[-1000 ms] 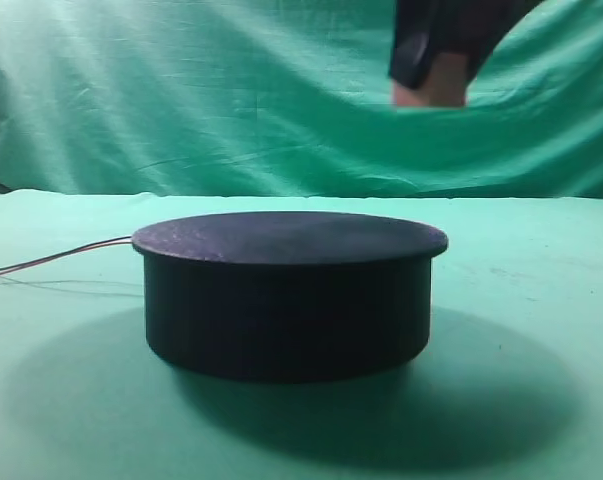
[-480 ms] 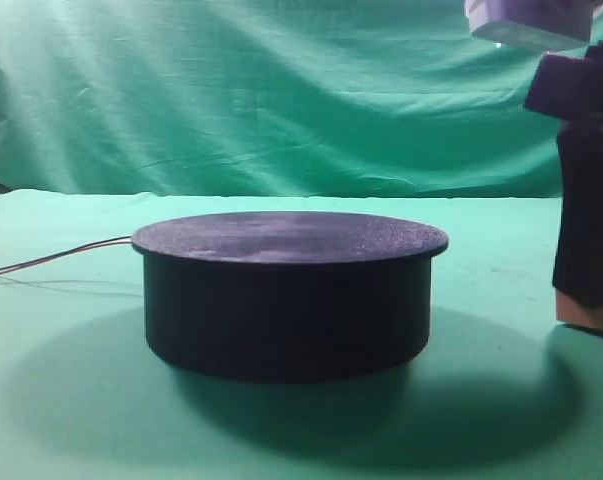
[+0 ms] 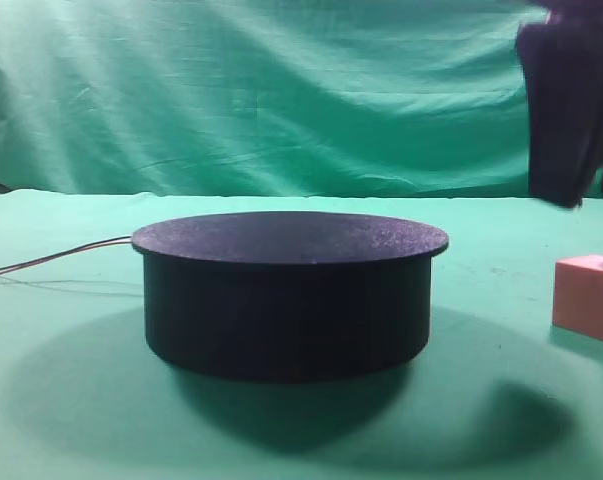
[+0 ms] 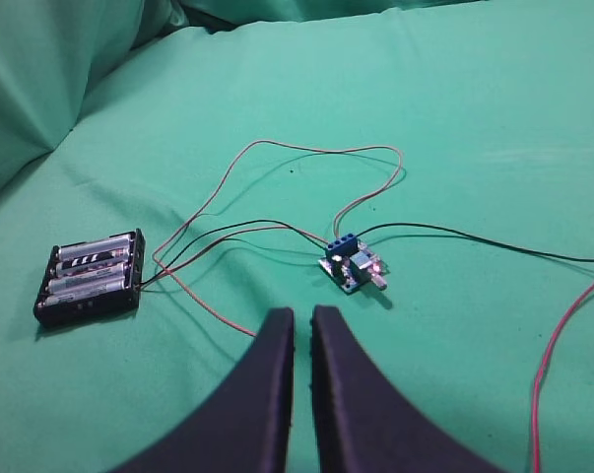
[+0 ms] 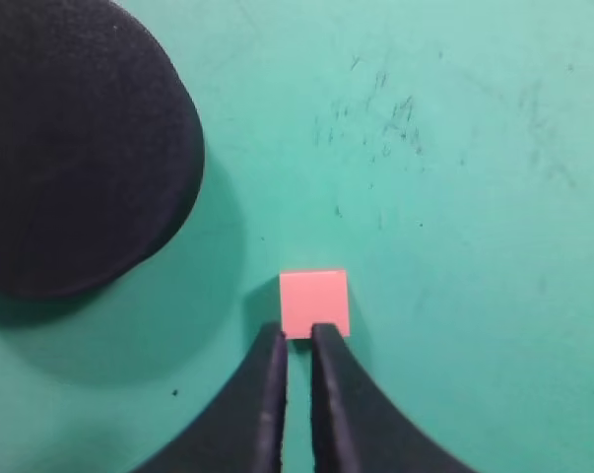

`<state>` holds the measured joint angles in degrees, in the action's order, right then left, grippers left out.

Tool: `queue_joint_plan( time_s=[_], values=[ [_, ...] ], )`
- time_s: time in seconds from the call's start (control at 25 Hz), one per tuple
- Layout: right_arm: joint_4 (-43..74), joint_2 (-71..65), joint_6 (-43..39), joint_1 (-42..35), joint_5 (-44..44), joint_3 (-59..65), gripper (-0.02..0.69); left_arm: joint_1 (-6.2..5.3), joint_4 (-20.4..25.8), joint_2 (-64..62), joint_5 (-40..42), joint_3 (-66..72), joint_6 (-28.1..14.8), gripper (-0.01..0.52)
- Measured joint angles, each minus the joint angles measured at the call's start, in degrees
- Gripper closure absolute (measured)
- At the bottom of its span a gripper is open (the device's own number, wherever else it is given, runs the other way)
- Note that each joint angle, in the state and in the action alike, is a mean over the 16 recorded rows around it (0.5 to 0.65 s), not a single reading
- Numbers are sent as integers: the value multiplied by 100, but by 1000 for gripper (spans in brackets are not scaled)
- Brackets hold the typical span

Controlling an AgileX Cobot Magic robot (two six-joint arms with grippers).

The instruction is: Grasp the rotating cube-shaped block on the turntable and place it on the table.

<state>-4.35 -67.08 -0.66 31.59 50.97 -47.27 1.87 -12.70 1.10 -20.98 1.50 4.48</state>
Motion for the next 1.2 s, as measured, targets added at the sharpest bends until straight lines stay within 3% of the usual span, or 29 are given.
queue_joint_plan(
  time_s=[0.24,0.8,1.2],
  values=[
    [-5,1017,-124,0,115,162,662,0,0,0,0,0,0,514],
    [220,2051,-116,-36,127,453,665,0,0,0,0,0,0,514],
    [604,3168,42,-878,-1206,1606,665,0,0,0,0,0,0,514]
  ],
)
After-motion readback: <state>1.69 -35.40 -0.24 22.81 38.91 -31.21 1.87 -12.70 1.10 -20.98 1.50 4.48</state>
